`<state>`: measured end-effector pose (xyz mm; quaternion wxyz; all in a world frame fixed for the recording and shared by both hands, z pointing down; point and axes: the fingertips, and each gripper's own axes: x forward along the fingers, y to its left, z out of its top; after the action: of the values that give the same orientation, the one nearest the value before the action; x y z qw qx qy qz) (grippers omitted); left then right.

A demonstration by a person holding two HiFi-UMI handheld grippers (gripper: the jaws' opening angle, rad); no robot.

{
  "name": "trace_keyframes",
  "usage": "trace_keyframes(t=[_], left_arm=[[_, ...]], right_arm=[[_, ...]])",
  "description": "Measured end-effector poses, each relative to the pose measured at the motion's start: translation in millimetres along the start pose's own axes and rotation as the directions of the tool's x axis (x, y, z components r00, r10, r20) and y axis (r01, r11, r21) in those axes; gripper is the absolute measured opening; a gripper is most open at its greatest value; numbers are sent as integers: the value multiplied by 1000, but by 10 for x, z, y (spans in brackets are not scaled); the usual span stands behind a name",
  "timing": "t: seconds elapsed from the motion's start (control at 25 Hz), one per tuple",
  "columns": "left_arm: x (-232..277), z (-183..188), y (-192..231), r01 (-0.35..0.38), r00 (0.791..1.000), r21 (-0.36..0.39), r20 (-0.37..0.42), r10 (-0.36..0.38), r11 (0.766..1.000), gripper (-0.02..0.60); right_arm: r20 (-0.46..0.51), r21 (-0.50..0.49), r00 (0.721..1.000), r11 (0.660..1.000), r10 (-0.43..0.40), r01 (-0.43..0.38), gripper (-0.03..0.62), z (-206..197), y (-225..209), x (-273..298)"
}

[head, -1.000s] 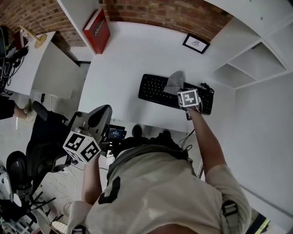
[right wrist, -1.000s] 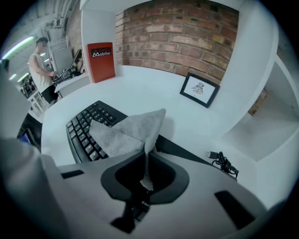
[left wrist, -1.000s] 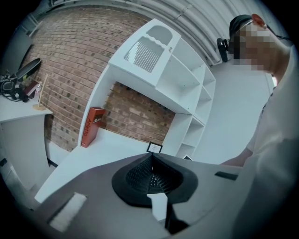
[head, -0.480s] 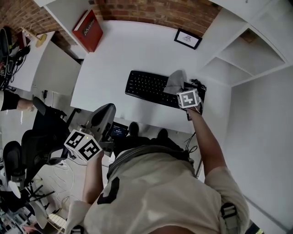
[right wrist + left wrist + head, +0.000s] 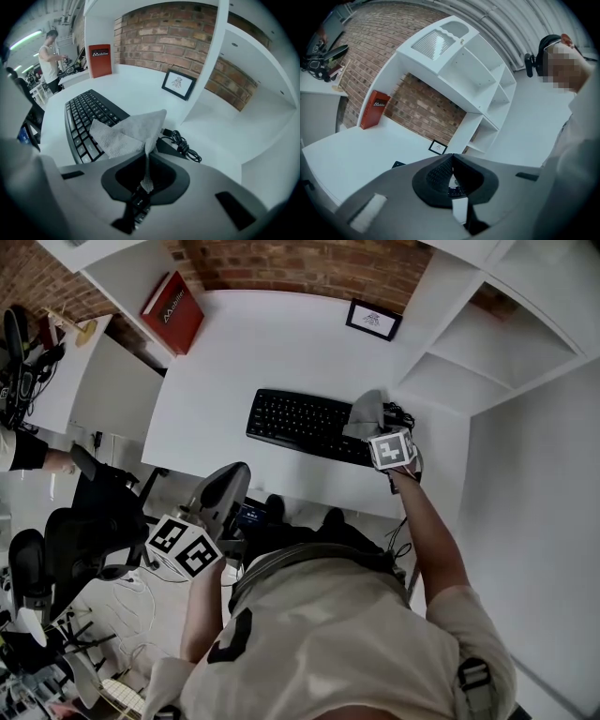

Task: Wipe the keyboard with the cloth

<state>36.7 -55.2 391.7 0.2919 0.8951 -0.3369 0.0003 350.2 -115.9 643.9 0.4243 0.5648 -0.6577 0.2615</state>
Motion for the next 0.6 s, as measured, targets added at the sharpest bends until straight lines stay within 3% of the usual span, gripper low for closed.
trace_keyframes(t=[0.6], left_arm=[[207,96,27,11,999,31,-38,-10,999,5]], right_arm=[[-36,80,994,991,-103,105,14,-457,-674,-145]])
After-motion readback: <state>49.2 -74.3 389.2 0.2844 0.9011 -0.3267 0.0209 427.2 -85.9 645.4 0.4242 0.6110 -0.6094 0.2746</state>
